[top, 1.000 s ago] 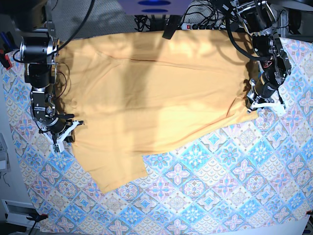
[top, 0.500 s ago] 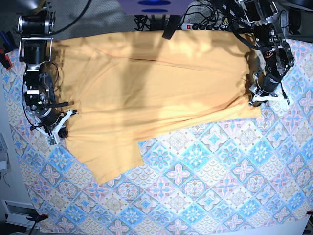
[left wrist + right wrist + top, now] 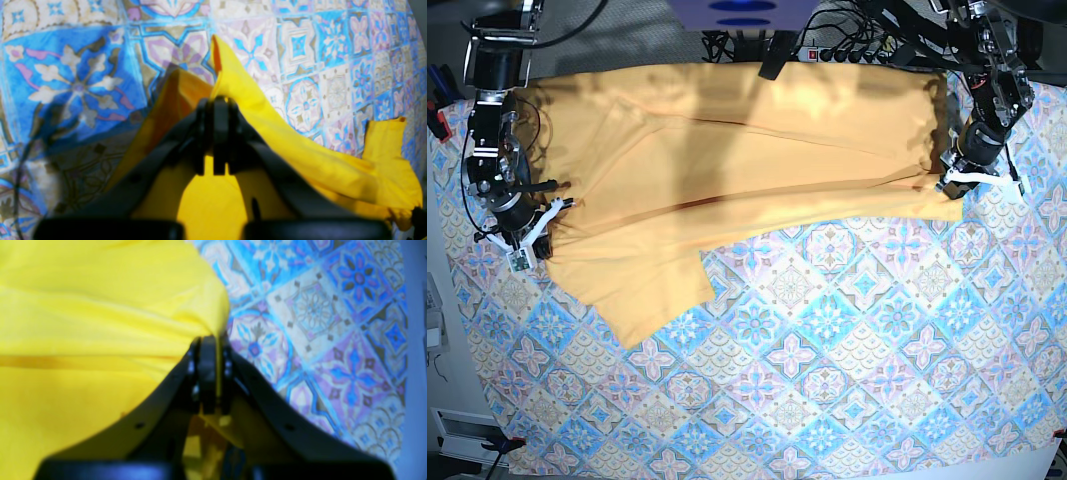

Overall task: Fold the T-shirt properly
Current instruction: 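Fold the shirt's hem half over toward the collar with both grippers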

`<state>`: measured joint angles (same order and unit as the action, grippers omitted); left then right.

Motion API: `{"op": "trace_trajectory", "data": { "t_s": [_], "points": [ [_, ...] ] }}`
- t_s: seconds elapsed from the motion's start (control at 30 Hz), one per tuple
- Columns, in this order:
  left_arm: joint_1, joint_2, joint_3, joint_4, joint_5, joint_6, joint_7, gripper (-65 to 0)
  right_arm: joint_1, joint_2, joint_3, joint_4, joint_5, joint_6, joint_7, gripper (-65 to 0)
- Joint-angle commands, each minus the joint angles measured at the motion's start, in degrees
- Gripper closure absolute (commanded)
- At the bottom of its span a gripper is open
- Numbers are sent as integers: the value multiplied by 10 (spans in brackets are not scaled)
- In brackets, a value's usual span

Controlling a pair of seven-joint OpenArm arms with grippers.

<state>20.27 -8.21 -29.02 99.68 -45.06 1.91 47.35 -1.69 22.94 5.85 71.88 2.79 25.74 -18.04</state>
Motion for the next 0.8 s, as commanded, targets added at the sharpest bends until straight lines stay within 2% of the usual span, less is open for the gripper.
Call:
{"op": "trace_trajectory", "data": {
  "t_s": [0.0, 0.17, 0.33, 0.77],
  "points": [
    [9, -7, -4, 16, -3, -1, -7, 0, 1, 13, 5, 20, 5, 0, 15, -7],
    [32, -4, -26, 27, -3, -3, -7, 0, -48, 11, 49, 64, 5, 0, 14, -7],
    [41, -4, -28, 24, -3, -33, -7, 0, -89, 11, 76, 96, 5, 0, 14, -7],
    [57, -6, -25, 12, 0, -34, -7, 0, -165, 10, 82, 159, 6, 1, 14, -7]
  ]
}}
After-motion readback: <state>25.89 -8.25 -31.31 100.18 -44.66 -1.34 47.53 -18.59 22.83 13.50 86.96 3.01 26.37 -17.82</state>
